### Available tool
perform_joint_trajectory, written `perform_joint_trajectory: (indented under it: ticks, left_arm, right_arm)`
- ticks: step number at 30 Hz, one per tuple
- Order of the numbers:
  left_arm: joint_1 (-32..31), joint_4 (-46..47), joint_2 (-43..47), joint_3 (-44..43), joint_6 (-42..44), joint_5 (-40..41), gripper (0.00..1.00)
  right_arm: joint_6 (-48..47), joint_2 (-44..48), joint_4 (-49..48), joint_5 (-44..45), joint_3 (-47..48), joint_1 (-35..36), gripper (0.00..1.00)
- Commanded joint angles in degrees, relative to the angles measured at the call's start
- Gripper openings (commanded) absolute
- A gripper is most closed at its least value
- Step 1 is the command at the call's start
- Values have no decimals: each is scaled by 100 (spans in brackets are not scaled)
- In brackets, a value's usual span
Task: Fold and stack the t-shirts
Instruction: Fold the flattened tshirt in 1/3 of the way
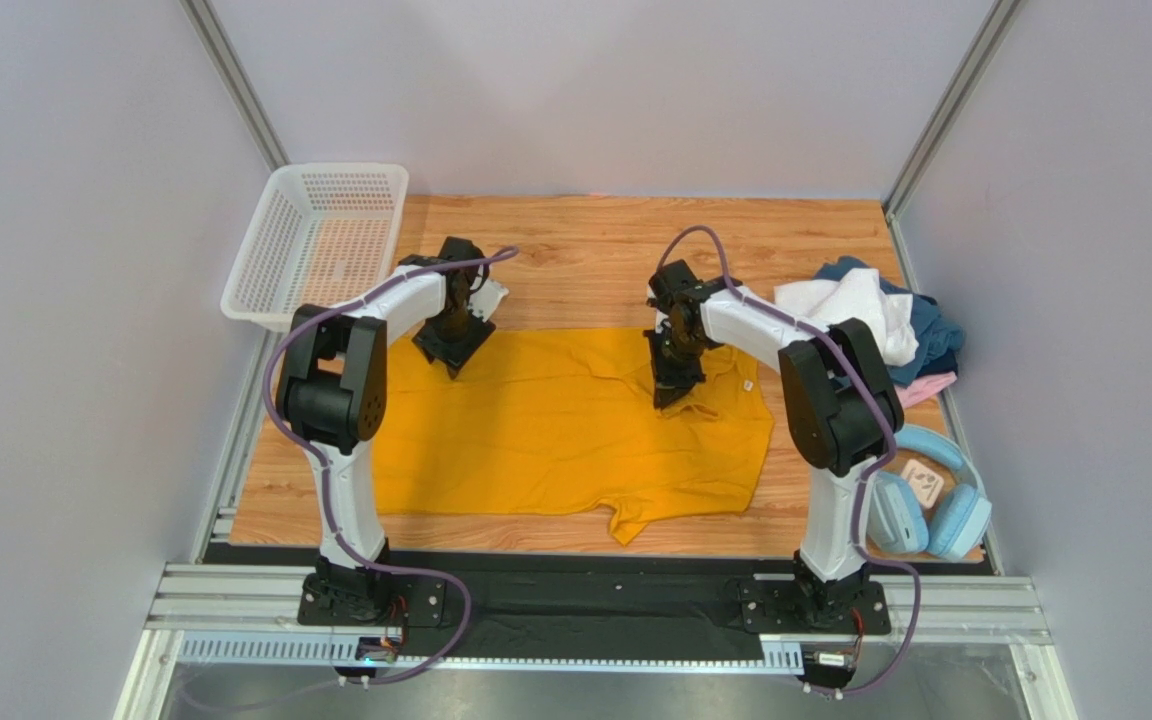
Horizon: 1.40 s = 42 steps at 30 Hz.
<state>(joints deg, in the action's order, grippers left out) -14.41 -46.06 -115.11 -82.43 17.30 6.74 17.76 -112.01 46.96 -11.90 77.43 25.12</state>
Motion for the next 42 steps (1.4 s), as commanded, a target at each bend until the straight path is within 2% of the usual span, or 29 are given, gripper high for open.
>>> perform_joint_trajectory:
  ticks: [1, 3, 4, 5, 6, 10, 11, 12, 14, 18, 21, 24, 29, 37, 42]
  left_arm:
    - [62, -131, 191, 78, 125, 73, 56]
    - [62, -131, 199, 78, 133, 82, 56]
    - [62, -140, 199, 61, 142, 82, 56]
    - [62, -140, 199, 52, 133, 73, 56]
    - [62, -140, 199, 52, 142, 73, 56]
    - [62, -149, 156, 34, 177, 90, 56]
    - [62, -140, 129, 34, 169, 99, 56]
    - [62, -140, 120, 17, 177, 108, 56]
    - [62, -140, 112, -9, 169, 108, 56]
    - [62, -166, 129, -27, 177, 108, 56]
    - [62, -157, 147, 25, 195, 134, 56]
    - [70, -140, 138, 52, 195, 178, 56]
    - [62, -149, 138, 52, 212, 187, 56]
    - [62, -192, 94, 8, 230, 187, 56]
    - [62, -201, 59, 26, 221, 161, 55]
  right_arm:
    - [35, -277, 287, 1541, 817, -51, 1]
    - [17, -391, 322, 1560, 1019, -113, 5]
    - [17, -523, 401, 1455, 1072, -130, 11]
    - [34, -568, 454, 1315, 1099, -131, 23]
    - [35, -585, 489, 1278, 1064, -131, 28]
    - [17, -191, 253, 181, 608, -139, 37]
    - [-9, 1, 209, -334, 528, -157, 45]
    - [-1, 73, 182, -574, 467, -183, 49]
    - [34, 214, 138, -1231, 449, -350, 52]
    - [429, 311, -300, -1982, 466, -903, 54]
    - [877, 233, -459, -1712, 668, -1316, 54]
    - [1159, 31, -574, -1071, 922, -1510, 53]
    - [879, -602, -109, 187, 1599, -1493, 52]
    - [606, -639, 111, 1118, 1512, -1502, 52]
    - [606, -384, 94, 1375, 1214, -1554, 53]
